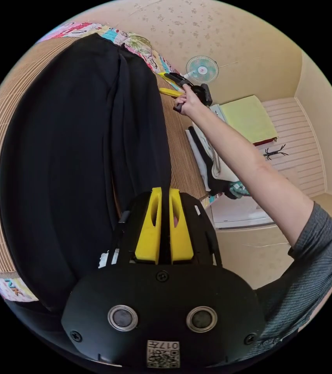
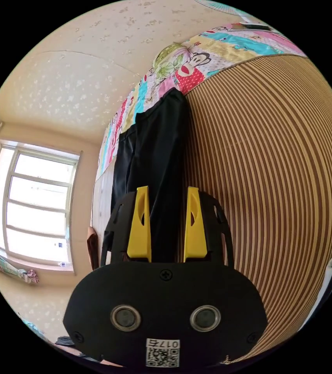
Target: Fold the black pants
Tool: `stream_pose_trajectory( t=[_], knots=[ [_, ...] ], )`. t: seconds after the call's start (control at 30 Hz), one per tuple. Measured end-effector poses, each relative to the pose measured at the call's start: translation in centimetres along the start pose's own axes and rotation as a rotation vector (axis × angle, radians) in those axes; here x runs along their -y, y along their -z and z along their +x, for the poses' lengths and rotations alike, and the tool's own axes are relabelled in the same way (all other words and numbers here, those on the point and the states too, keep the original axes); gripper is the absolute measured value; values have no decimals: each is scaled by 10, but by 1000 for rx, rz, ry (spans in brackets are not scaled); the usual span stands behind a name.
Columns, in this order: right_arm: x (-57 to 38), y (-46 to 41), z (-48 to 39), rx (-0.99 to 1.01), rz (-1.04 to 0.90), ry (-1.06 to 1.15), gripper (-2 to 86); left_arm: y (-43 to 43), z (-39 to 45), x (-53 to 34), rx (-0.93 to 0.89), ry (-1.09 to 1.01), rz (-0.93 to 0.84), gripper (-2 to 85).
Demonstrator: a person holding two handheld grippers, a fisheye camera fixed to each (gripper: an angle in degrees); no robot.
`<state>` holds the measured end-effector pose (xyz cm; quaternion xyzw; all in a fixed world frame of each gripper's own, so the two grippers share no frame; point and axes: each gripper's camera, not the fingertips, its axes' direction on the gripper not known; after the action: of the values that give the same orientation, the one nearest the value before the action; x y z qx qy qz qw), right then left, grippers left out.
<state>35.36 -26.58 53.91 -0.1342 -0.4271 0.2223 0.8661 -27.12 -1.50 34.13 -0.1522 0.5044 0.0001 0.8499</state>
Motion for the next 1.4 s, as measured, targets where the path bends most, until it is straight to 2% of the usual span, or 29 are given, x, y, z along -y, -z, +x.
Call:
stream_pose_trajectory(
  t=[0.1,0.17,0.23,0.3,0.37,0.43,0.53,0.6,0.7,0.77,0.97,1.1,1.23,1.33,1.4],
  knots=[
    [14,-10,-50,-178,73,99,49,14,-9,0,-107,33,26,16],
    [2,-34,-138,-473,141,350,35,37,-13,-4,-145,16,88,16],
    [-19,-65,-204,-607,192,555,28,63,-23,-12,-204,34,154,16],
    [-37,-97,-257,-599,211,677,22,100,-40,-30,-261,81,238,18],
    [-50,-138,-305,-402,197,758,14,126,-54,-49,-260,142,296,21],
    [-48,-174,-327,-282,143,724,12,150,-71,-70,-234,209,347,25],
    [-44,-239,-326,-208,-25,607,14,183,-105,-103,-140,327,412,34],
    [-53,-256,-312,-203,-35,568,20,198,-137,-123,-159,396,432,37],
    [-62,-268,-282,-362,-27,528,57,199,-165,-131,-186,426,334,38],
    [-57,-275,-255,-451,-55,496,125,198,-167,-130,-195,386,295,39],
    [-41,-303,-232,-489,-70,553,154,199,-124,-113,1,190,175,63],
    [-25,-329,-230,-554,-25,538,145,188,-100,-110,129,120,75,60],
    [-8,-365,-222,-679,-111,526,101,185,-91,-113,168,75,57,44],
    [-7,-346,-231,-630,-52,517,47,187,-90,-109,129,26,7,39],
    [-17,-327,-243,-587,54,573,37,205,-92,-110,-33,-6,57,29]
  ],
)
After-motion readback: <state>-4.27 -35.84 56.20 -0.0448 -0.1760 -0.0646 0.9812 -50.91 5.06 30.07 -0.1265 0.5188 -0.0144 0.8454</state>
